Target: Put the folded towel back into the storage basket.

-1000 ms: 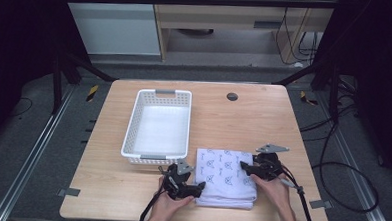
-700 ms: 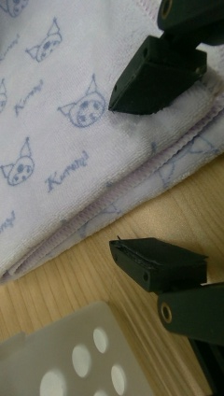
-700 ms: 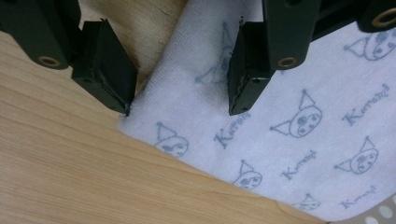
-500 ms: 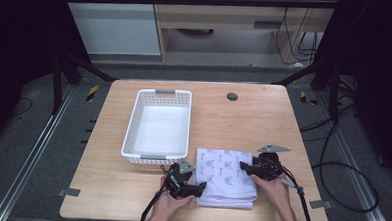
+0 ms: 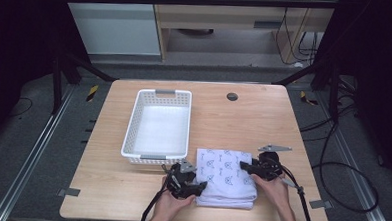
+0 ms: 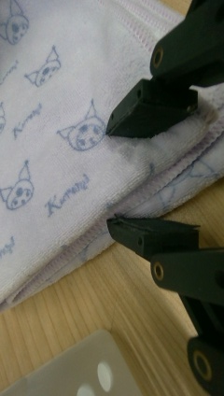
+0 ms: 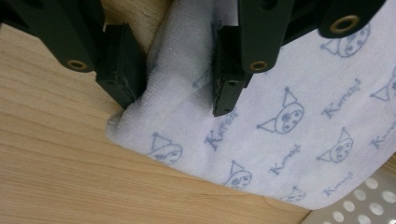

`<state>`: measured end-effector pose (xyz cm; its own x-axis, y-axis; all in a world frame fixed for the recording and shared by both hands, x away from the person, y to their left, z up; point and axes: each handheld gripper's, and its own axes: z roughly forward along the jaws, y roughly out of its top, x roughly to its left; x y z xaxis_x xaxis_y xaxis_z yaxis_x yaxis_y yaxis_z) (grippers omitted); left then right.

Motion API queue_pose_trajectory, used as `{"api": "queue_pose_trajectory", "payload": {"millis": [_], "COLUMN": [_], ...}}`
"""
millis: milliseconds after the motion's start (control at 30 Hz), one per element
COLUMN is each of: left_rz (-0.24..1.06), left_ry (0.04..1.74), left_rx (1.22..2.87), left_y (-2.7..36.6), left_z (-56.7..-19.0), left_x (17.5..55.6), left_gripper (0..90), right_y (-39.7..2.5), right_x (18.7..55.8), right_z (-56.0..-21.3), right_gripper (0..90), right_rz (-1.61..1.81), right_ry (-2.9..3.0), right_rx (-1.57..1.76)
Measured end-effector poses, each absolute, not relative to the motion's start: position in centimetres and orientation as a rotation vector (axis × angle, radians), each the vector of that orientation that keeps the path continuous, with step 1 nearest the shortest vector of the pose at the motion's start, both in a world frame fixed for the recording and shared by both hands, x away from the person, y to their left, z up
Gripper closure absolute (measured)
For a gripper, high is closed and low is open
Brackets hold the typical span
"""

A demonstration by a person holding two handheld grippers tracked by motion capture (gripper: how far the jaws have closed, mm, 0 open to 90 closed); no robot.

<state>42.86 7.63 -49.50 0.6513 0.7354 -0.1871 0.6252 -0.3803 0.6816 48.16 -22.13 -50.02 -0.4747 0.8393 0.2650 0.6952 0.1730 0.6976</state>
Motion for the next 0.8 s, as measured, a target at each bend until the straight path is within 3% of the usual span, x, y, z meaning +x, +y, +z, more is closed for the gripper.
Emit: {"api": "queue_pose_trajectory", "payload": {"millis": [367, 800], "left_rz": [0.192, 0.193], "left_ry": [1.046, 1.037], "left_rx": [2.107, 2.076], "left_y": [7.36, 7.68], "left_z": [-49.31, -48.89], "left_x": [42.41, 42.16], "left_gripper": [67.3, 72.7], "right_y": [-21.98, -21.86], "right_x": [47.99, 47.82], "right_z": [-49.83, -49.22], "right_gripper": [69.9, 71.8], "right_rz": [1.206, 1.197], "right_ry": [2.262, 2.257], "right_rx": [1.498, 1.466]}}
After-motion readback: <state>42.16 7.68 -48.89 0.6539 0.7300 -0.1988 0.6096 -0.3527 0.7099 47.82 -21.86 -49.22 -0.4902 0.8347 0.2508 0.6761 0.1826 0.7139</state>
